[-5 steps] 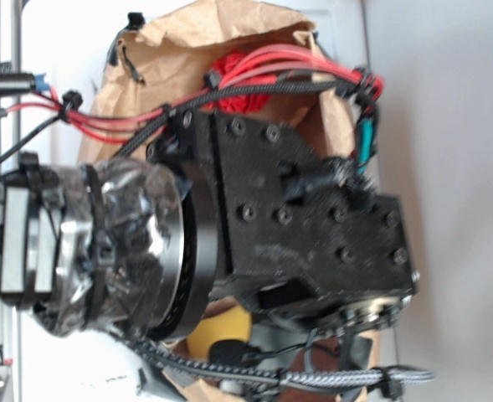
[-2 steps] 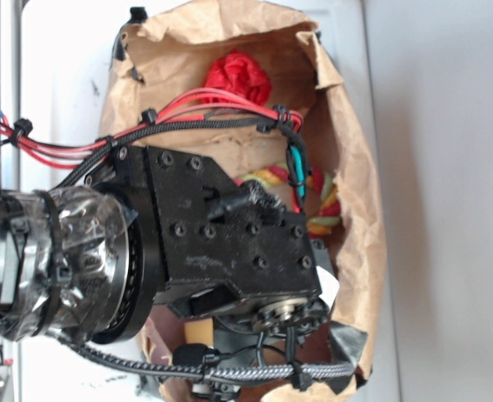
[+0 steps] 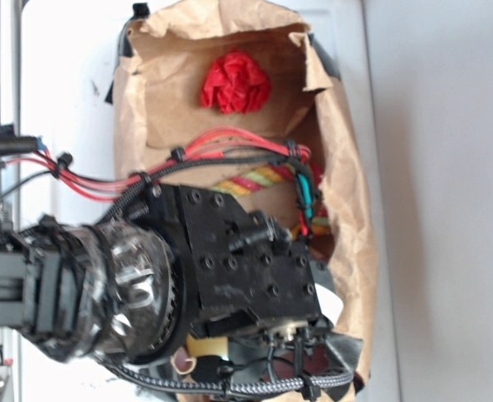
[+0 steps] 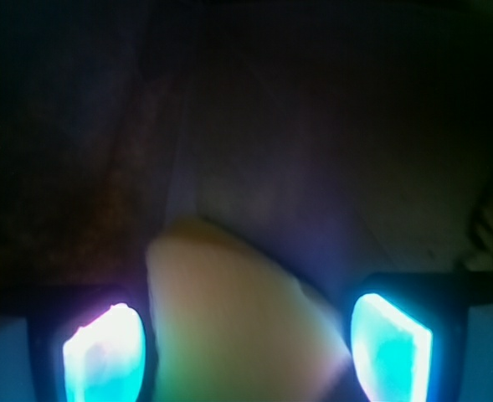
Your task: Grab the green sponge.
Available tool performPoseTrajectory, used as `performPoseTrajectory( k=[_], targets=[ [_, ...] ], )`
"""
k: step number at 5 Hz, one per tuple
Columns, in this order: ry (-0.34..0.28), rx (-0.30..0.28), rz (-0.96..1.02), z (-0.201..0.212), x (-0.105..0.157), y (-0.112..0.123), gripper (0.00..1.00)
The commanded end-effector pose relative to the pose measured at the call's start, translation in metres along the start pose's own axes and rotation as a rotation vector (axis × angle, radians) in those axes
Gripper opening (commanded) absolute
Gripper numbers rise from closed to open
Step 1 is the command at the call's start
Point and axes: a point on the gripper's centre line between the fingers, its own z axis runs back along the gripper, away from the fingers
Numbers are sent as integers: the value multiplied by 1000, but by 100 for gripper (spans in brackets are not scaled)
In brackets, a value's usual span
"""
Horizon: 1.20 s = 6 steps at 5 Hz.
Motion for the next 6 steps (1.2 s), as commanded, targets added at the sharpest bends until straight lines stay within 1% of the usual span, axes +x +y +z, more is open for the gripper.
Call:
performPoseTrajectory(
  k=[1, 2, 3, 4, 5, 6],
  targets=[
    [39, 2, -75, -10, 6, -17, 100],
    [55, 22, -73, -13, 8, -19, 69],
    [47, 22, -63, -9, 9, -17, 0],
    [29, 45, -1, 4, 36, 25, 0],
    [-41, 100, 91, 43, 36, 47, 0],
    [-143, 94, 234, 94, 28, 59, 0]
  ],
)
